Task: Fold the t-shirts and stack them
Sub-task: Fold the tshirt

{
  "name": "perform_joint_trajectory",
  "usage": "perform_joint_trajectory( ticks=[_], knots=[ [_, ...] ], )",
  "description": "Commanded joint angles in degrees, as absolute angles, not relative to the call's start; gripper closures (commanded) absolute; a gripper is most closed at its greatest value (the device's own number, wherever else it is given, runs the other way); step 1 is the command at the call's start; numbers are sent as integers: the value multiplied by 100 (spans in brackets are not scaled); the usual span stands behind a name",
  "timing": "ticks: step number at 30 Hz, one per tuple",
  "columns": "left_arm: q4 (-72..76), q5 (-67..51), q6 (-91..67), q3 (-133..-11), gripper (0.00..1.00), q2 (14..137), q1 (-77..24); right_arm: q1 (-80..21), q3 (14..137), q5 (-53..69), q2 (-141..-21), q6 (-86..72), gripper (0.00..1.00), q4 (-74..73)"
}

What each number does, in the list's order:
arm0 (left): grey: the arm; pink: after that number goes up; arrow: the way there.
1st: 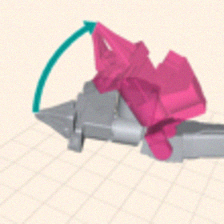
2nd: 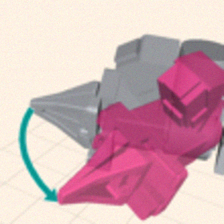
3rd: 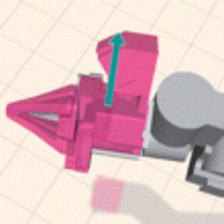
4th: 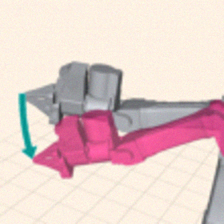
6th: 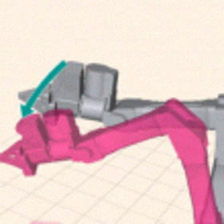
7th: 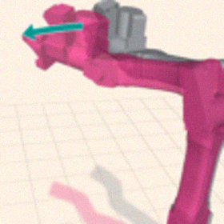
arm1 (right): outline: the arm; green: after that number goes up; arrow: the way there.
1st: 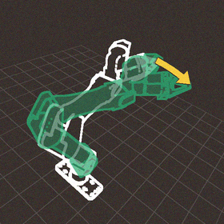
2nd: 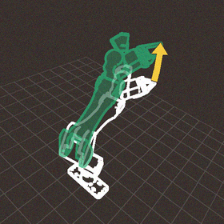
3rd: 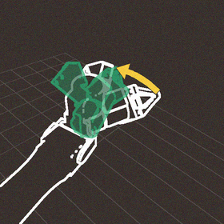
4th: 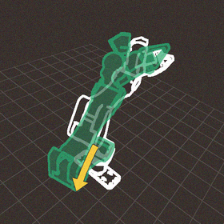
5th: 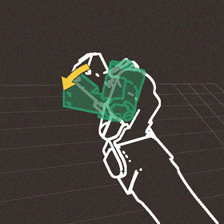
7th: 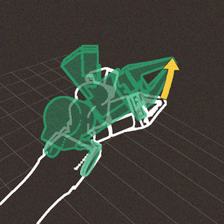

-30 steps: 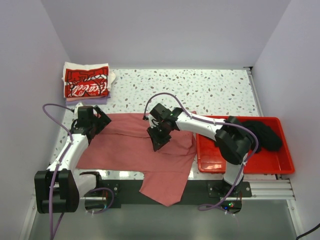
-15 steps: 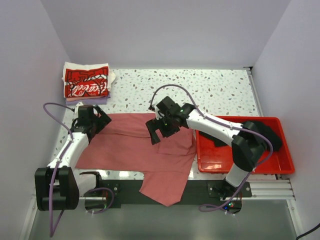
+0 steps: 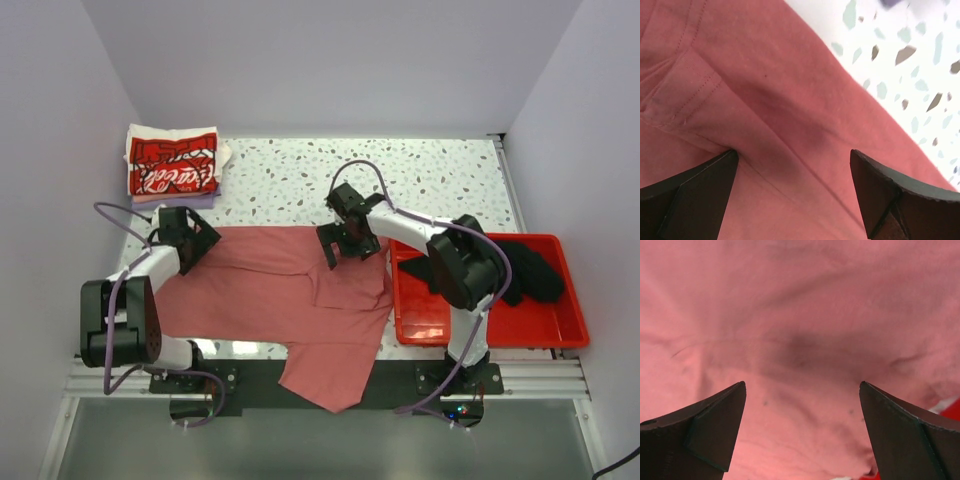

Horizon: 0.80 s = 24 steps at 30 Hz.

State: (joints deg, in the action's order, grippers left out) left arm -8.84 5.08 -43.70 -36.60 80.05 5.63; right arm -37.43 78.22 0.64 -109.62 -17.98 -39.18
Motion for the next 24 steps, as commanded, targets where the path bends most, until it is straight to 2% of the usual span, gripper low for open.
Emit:
perform_joint_trajectory(
  ticks=[1, 17, 24],
  knots=[
    [-466, 308, -4228, -3797, 0, 8375, 764, -3613, 8279, -281, -11232, -1802, 1, -3929],
    [-466, 483, -4104, -4473, 0, 9166, 852, -3015, 9316, -176, -12401, -1644, 1, -3700],
    [-667, 589, -4087, -4728, 0, 9203, 853, -2962, 9843, -343, -12490, -1459, 1, -3937]
  ],
)
